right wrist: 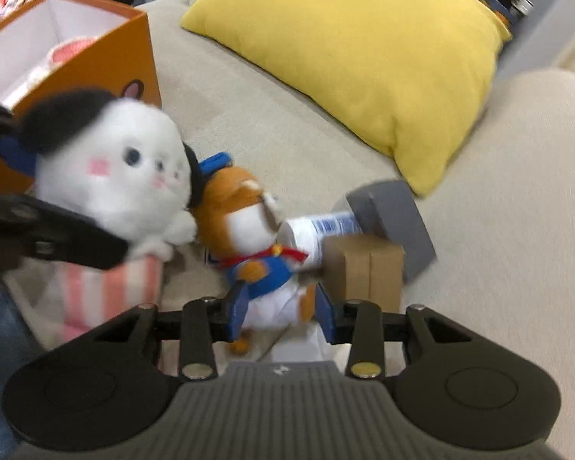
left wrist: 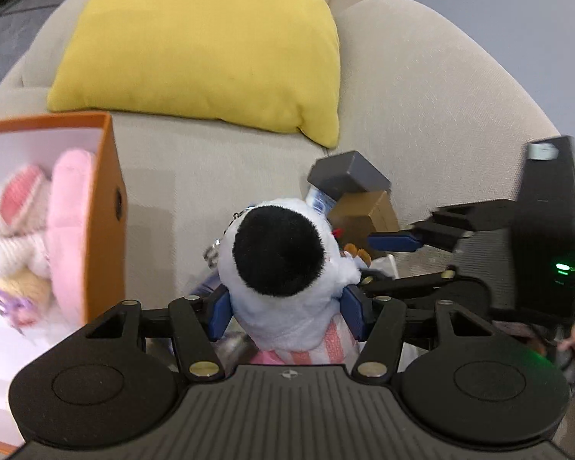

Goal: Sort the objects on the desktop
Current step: 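Grasp the blue-capped bear plush with the right tool while the left tool holds the dog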

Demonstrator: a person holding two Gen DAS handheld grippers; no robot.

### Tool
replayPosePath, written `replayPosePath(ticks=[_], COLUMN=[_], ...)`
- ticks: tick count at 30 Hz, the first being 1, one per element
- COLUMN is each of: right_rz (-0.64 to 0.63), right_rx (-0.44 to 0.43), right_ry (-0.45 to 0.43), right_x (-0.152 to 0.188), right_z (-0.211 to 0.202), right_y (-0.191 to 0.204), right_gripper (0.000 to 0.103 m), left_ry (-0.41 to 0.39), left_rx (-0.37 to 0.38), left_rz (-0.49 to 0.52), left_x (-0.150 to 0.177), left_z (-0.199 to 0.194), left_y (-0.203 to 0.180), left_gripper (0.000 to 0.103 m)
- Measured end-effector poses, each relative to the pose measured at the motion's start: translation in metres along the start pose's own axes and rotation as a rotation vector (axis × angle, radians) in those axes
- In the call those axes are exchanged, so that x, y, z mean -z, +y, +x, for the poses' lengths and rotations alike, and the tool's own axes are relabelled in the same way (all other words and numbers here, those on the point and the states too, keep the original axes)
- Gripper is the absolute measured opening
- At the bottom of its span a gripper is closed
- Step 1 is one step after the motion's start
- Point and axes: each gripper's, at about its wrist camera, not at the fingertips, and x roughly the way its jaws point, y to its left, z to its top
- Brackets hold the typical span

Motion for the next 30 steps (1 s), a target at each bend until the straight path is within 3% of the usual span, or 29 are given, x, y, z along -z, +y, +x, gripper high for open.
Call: replayPosePath(ticks=[5,14,18,24,30], right_rz=[-0.085,-0.262,-0.295,-0.275,-0.053], right_rx=[-0.043,-0.012,0.018,0.048,0.007], right_ry=[-0.002,-0.089,-0.053,0.002,0.012], right_x=[-0.006,-0.011,-0.012,-0.01,-0.016], right_z=[0.017,0.001,0.018,0.045,0.048], right_y=[0.011,0.039,0.046,0.041,0.021], right_gripper=[0.045,0.045,0.045,0.043,0.037], left_ry=[0.008,-0.009,-0.031,-0.053,-0.069], left_rx=[-0.011,0.014,-0.006,0.009,0.042], left_rz=[-0.006,-0.011,-0.004,-0.001,-0.005], left_x=[-0.004,-0.011,-0.015,-0.019,-0.022], left_z=[0.002,-0.004,-0.011,-0.021,-0.036], left_y=[0.013,0.027,0.03,0.038,0.042], left_gripper=[0.067,0.067,0.067,0.067,0.067])
